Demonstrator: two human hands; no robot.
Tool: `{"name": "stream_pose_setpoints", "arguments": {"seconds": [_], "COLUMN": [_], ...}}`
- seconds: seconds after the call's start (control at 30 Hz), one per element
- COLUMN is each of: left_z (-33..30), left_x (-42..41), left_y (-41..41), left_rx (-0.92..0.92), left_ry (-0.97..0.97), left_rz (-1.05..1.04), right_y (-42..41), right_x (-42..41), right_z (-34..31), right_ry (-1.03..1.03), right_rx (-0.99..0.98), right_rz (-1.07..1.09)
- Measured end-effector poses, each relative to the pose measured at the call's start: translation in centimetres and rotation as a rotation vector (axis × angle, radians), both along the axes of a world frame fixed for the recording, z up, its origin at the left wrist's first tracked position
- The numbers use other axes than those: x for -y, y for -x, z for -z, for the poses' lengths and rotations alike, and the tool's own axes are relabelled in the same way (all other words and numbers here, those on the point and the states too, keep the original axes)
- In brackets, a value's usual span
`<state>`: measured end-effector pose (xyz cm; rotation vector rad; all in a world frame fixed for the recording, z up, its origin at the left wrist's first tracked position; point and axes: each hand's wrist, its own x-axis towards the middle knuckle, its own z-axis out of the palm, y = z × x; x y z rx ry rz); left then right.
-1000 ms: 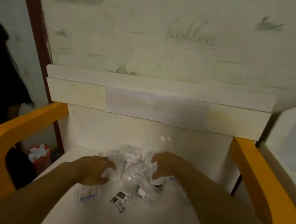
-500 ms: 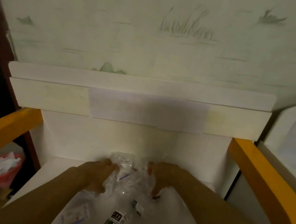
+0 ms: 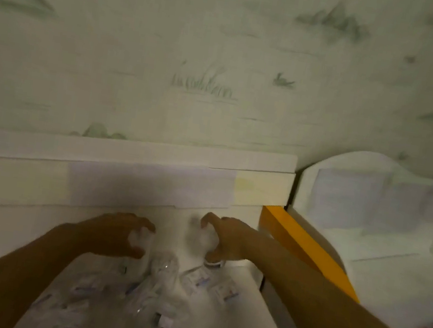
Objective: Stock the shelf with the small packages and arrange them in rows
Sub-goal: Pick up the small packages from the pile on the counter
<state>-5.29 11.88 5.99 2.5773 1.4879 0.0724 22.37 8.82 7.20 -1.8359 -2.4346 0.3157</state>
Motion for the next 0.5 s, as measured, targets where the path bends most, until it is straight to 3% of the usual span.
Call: {"name": "stream_pose_setpoints", "arguments": {"seconds": [0.27, 0.5], "left_z": [-5.5, -9.2], "left_x": [2.4, 4.7], "left_y": [-11.6, -23.0], "left_rx": [0.383, 0.497], "left_ry": [-0.104, -0.129], "left_rz": [0.247, 0.366], "right_y": [-7.9, -17.0], "right_x": [5.1, 9.3], "right_z": [-7.9, -9.8], "right_ry": [-0.265, -0.339], "right_rx": [-0.066, -0.137], "right_rz": [0.127, 0.239]}}
